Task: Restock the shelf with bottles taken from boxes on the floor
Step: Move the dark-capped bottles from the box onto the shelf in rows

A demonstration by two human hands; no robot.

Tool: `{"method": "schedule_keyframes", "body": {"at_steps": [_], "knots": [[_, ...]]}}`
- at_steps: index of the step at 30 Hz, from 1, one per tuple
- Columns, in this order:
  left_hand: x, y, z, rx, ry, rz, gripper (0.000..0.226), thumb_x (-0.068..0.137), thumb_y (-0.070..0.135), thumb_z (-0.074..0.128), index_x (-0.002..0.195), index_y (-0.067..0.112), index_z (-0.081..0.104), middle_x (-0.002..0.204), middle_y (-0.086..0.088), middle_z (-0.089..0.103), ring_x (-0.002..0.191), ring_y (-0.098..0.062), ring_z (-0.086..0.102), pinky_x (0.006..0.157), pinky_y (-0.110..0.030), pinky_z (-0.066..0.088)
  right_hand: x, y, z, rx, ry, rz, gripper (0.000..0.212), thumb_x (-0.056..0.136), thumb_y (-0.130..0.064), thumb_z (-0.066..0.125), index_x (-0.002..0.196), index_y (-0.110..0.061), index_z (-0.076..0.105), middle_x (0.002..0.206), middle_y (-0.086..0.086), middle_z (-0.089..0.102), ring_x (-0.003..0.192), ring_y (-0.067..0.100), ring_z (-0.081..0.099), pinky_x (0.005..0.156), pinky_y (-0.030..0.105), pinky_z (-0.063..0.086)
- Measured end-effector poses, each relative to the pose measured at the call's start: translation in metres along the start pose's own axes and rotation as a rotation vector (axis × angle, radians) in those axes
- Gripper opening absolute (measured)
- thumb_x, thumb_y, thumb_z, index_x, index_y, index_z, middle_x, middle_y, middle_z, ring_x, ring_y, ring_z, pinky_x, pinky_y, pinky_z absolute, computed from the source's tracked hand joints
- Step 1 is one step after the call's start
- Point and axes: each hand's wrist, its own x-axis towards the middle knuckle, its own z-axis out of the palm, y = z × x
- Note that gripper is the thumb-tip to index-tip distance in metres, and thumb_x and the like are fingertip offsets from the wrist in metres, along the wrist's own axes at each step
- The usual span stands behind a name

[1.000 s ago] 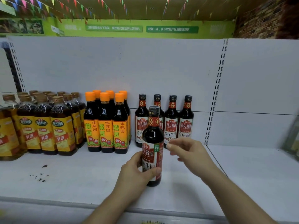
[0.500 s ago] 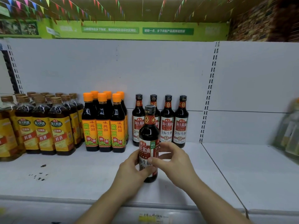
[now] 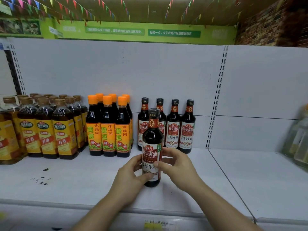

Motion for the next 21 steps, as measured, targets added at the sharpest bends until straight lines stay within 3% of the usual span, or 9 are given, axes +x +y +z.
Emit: {"method": "schedule_keyframes", "body": {"at_steps": [7, 12, 15, 21], "knots": [[0.007, -0.002, -0.004, 0.027, 0.032, 0.011, 0.063, 0.087, 0.017, 0.081, 0.140, 0.038, 0.052, 0.128, 0.023, 0.065, 0.121, 0.002, 0.058, 0.108, -0.033, 0.049, 0.011, 0.005, 0.008, -0.006, -0.020, -0.024, 0.041, 0.086, -0.019, 0.081, 0.125, -0.027, 0.069, 0.113, -0.014, 0.076, 0.104, 0.006, 0.072, 0.096, 0.040, 0.059], [0.014, -0.005, -0.010, 0.026, 0.039, 0.009, 0.065, 0.088, 0.019, 0.080, 0.143, 0.036, 0.051, 0.126, 0.021, 0.066, 0.118, -0.001, 0.060, 0.097, -0.023, 0.050, 0.019, 0.007, 0.018, -0.074, -0.029, -0.029, 0.056, 0.088, -0.031, 0.081, 0.139, -0.033, 0.059, 0.119, -0.010, 0.071, 0.090, 0.006, 0.075, 0.082, 0.031, 0.061], [0.020, -0.009, -0.013, 0.029, 0.059, -0.021, 0.062, 0.088, 0.022, 0.080, 0.142, 0.037, 0.054, 0.123, 0.018, 0.068, 0.115, -0.006, 0.063, 0.098, -0.029, 0.052, 0.027, 0.009, 0.024, -0.086, -0.025, -0.038, 0.058, 0.088, -0.032, 0.080, 0.141, -0.033, 0.058, 0.120, -0.009, 0.071, 0.090, 0.006, 0.075, 0.086, 0.034, 0.062], [0.035, -0.016, -0.017, 0.053, 0.073, -0.036, 0.058, 0.086, 0.023, 0.082, 0.138, 0.034, 0.058, 0.120, 0.017, 0.070, 0.111, -0.004, 0.066, 0.101, -0.034, 0.054, 0.043, 0.009, 0.031, -0.130, -0.046, -0.043, 0.046, 0.090, -0.033, 0.078, 0.134, -0.029, 0.065, 0.118, -0.014, 0.073, 0.093, -0.002, 0.072, 0.089, 0.029, 0.060]]}}
